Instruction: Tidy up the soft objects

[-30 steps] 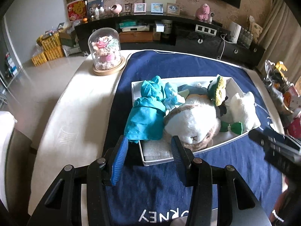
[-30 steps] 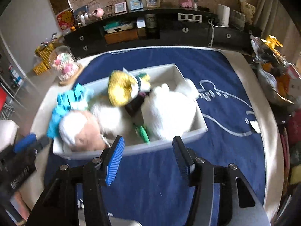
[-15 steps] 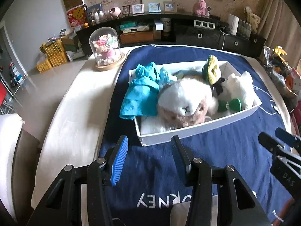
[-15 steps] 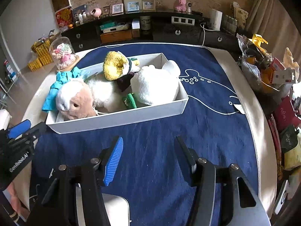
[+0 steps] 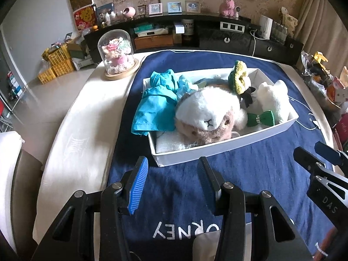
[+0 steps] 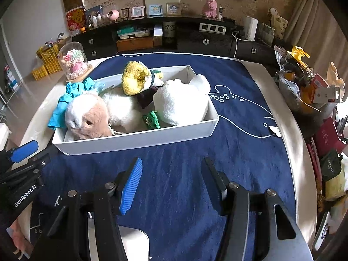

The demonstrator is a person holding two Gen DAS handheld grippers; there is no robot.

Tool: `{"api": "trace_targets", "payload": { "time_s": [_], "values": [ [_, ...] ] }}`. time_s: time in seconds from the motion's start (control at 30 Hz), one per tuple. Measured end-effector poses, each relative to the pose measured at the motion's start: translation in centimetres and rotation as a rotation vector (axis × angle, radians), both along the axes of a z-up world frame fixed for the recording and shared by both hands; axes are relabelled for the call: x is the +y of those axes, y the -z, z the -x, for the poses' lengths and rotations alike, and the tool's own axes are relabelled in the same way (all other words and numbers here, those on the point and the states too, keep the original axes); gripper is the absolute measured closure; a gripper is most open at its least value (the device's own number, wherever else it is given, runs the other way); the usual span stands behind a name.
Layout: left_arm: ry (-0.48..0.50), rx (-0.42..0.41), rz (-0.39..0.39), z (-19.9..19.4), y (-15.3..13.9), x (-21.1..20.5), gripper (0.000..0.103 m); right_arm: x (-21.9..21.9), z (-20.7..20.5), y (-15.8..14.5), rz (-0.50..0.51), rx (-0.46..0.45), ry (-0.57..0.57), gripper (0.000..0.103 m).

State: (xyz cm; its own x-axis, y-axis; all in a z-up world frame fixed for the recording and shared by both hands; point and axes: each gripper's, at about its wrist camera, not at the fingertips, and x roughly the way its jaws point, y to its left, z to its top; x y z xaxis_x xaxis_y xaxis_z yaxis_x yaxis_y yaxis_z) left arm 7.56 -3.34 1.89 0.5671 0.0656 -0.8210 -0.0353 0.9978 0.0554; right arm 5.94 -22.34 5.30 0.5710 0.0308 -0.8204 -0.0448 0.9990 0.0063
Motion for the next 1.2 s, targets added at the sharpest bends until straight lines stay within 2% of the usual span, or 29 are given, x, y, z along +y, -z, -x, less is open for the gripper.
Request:
{"api": "trace_targets", "payload": {
  "time_s": [1.2],
  "values": [
    [-0.013,0.002,0.021,-0.02,0.04,0.37,0.056,0.14,-0.15,0.47,0.000,0.012,0.004,0.000]
  ]
}}
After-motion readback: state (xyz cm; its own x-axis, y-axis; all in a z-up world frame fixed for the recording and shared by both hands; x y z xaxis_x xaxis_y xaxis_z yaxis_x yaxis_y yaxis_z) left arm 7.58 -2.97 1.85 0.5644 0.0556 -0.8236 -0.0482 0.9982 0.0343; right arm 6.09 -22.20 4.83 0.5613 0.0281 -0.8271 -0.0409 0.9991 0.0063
